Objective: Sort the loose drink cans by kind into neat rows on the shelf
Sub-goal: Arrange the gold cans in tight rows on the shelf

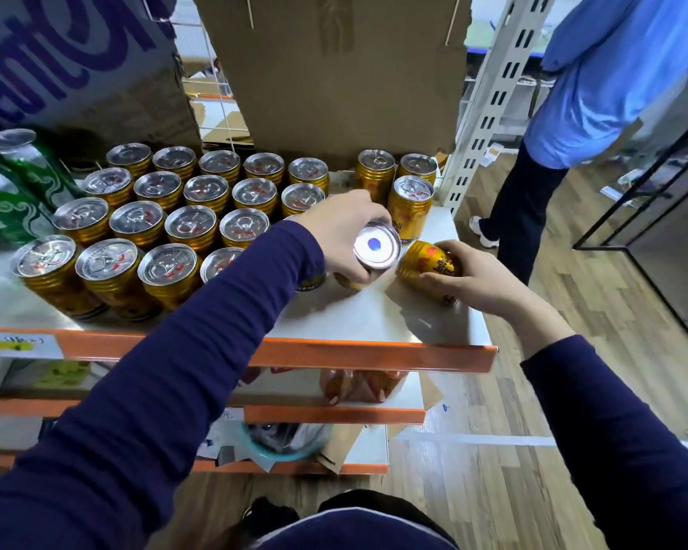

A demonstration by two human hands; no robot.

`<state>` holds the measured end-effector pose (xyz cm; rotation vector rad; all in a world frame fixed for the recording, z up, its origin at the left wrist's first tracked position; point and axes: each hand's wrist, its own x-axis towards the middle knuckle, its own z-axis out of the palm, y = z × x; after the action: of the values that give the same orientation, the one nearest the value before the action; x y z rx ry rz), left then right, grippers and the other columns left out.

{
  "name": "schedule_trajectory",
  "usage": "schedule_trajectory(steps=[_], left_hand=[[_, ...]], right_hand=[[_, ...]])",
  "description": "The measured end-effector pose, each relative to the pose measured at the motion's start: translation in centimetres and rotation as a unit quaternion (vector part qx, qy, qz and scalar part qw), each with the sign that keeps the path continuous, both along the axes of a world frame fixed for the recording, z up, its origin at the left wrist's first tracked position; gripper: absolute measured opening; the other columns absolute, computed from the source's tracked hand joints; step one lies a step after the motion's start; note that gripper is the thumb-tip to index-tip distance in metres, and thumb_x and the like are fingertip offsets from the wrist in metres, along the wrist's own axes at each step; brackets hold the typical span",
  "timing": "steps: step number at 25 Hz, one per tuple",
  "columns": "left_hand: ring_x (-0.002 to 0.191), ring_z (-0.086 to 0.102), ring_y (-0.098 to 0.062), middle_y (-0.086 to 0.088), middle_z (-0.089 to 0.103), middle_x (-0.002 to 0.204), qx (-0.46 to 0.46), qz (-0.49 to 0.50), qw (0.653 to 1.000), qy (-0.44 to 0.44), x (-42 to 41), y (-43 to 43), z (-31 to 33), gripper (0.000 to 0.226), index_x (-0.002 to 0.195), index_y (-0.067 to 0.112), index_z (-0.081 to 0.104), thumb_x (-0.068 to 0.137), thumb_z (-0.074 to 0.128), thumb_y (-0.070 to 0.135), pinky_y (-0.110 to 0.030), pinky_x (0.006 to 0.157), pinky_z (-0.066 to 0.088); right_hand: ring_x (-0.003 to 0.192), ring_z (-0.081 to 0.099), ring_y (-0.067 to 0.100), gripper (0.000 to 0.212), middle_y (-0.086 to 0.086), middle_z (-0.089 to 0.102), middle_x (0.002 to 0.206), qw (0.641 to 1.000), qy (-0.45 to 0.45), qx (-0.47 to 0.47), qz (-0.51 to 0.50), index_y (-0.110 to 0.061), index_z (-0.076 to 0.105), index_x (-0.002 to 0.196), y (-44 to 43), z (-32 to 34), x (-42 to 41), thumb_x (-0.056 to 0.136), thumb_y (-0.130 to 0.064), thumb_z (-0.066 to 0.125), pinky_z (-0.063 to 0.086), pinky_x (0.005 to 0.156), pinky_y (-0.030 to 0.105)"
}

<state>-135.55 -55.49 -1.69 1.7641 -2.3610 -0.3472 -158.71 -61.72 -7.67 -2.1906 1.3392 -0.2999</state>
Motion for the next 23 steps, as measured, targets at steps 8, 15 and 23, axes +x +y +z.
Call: schedule_trajectory(steps=[8,15,23], left_hand=[[0.096,0.057,-0.025,-0.005,0.058,0.109,0.065,-0.088,0.985,-0.136,-2.6,1.8,-1.1,0.079,0.119,0.014,0.047,0.056,0.087,0.038,-0.038,0.083,0.05],[0.116,0.053,-0.028,-0.011,0.056,0.128,0.093,-0.036,0.992,-0.077,-0.1,3.3,-2.7,0.081,0.133,0.008,0.047,0.069,0.082,0.043,-0.037,0.098,0.041],[0.107,0.05,-0.023,-0.007,0.049,0.118,0.078,-0.046,0.996,0.003,0.0,5.9,-1.6,0.072,0.129,0.014,0.049,0.066,0.081,0.025,-0.037,0.093,0.043]], right_hand=[[0.1,0.059,0.021,0.059,0.002,0.062,0.11,0.999,-0.021,0.014,-0.025,-0.021,0.053,0.127,-0.3,-0.2,0.1,0.08,-0.051,0.069,0.05,0.089,0.04],[0.094,0.055,0.019,0.056,0.0,0.059,0.105,1.0,0.015,0.001,-0.023,-0.023,0.052,0.126,-0.6,-0.1,0.2,0.081,-0.052,0.067,0.046,0.08,0.033],[0.091,0.055,0.022,0.053,0.003,0.06,0.103,0.999,0.025,-0.01,-0.019,-0.021,0.053,0.124,-0.6,0.0,1.0,0.081,-0.051,0.066,0.041,0.075,0.031]])
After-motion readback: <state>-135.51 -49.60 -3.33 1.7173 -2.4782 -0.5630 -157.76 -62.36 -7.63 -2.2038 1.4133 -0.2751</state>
